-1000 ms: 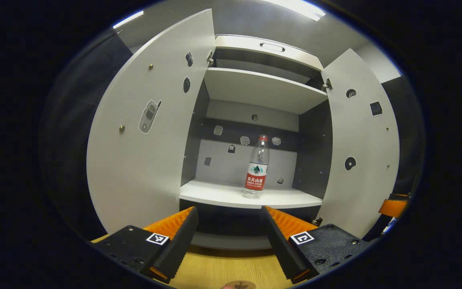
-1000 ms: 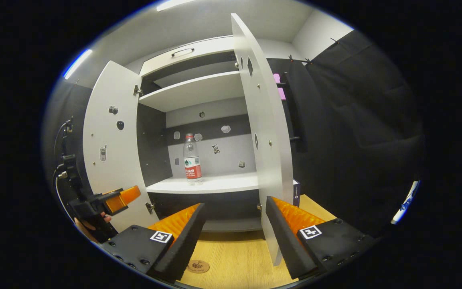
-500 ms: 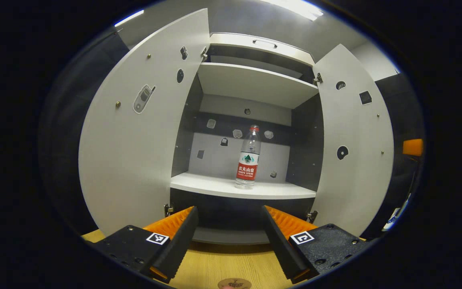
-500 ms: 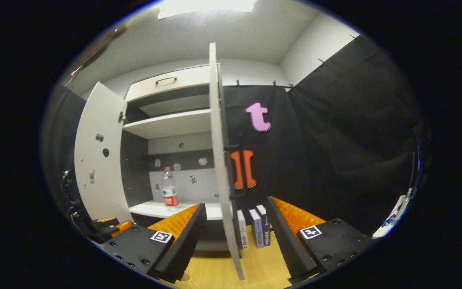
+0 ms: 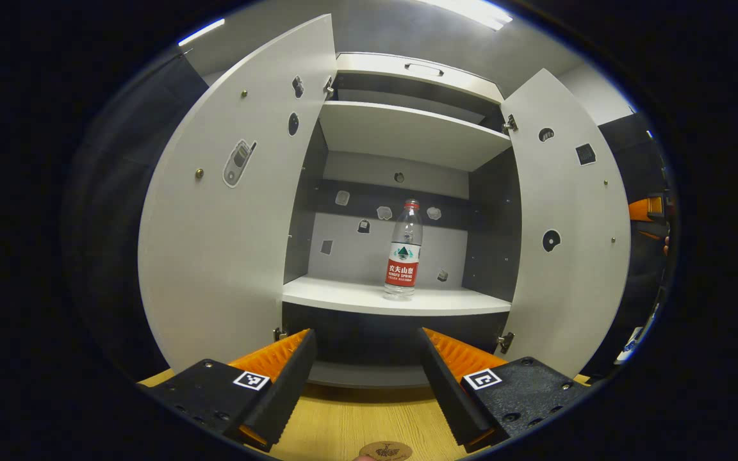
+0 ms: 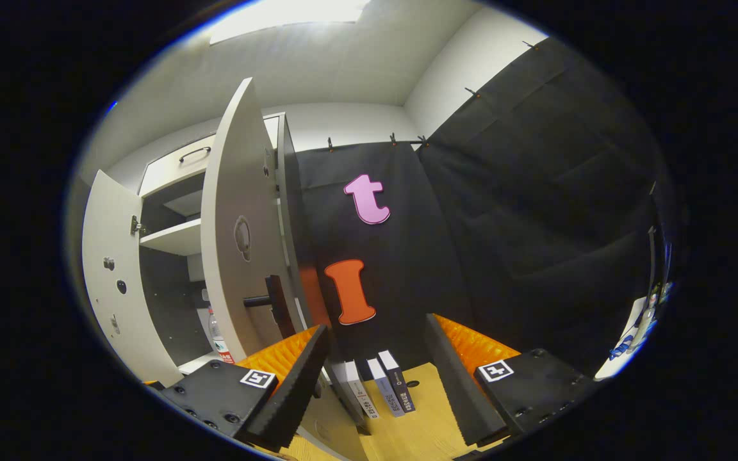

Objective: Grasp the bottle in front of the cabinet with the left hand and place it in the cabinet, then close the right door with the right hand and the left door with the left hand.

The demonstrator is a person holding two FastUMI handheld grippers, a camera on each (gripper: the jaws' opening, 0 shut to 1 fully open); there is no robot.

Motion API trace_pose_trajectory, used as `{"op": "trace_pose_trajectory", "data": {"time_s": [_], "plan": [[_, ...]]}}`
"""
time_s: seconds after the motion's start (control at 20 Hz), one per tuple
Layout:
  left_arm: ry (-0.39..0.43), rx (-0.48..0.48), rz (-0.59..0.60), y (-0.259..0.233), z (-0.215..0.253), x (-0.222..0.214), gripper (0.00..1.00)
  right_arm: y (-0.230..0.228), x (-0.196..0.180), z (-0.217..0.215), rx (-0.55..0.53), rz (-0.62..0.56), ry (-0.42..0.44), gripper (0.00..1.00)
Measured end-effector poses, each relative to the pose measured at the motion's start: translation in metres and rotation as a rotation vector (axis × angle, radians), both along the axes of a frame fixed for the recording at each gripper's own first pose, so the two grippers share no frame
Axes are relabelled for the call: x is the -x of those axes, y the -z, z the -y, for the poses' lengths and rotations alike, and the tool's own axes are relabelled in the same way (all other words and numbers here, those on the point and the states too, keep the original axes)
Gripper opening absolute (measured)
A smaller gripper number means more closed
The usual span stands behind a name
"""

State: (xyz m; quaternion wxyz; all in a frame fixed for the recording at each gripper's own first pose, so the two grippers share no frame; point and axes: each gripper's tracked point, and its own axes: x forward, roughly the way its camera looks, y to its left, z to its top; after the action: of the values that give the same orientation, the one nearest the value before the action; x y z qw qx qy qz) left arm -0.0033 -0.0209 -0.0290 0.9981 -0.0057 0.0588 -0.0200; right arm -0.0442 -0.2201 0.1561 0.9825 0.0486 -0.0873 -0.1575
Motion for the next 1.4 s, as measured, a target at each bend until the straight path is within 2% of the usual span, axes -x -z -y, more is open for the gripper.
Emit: {"op": "trace_pose_trajectory", "data": {"time_s": [0.05, 0.2, 0.35, 0.4, 0.5, 0.8, 1.2, 1.4], "plan": [[-0.007, -0.007, 0.0, -0.001, -0.003, 0.002, 0.92, 0.004, -0.006, -0.003, 0.005, -0.012, -0.013, 0.99], [-0.03, -0.026, 0.003, -0.003, -0.012, 0.006, 0.95, -0.003, -0.008, 0.0, 0.033, 0.009, 0.001, 0.98], [-0.032, -0.031, 0.015, -0.008, -0.013, 0.009, 0.95, -0.002, -0.012, -0.006, 0.017, 0.003, -0.018, 1.0], [-0.031, -0.03, 0.02, -0.01, -0.012, 0.009, 0.92, -0.002, -0.011, -0.007, 0.012, -0.003, -0.027, 0.97], [-0.03, -0.02, 0.027, -0.013, -0.011, 0.01, 0.94, -0.003, -0.013, -0.011, 0.005, -0.018, -0.046, 0.97], [-0.035, 0.006, 0.03, -0.017, -0.016, 0.016, 0.95, -0.008, -0.013, -0.034, 0.111, -0.048, -0.048, 0.97], [-0.052, -0.012, 0.037, -0.025, -0.031, 0.027, 0.95, 0.002, -0.031, -0.1, 0.132, -0.081, -0.203, 0.97], [-0.08, -0.014, 0.037, -0.026, -0.043, 0.029, 0.95, 0.006, -0.045, -0.132, 0.141, -0.095, -0.254, 0.97]]}}
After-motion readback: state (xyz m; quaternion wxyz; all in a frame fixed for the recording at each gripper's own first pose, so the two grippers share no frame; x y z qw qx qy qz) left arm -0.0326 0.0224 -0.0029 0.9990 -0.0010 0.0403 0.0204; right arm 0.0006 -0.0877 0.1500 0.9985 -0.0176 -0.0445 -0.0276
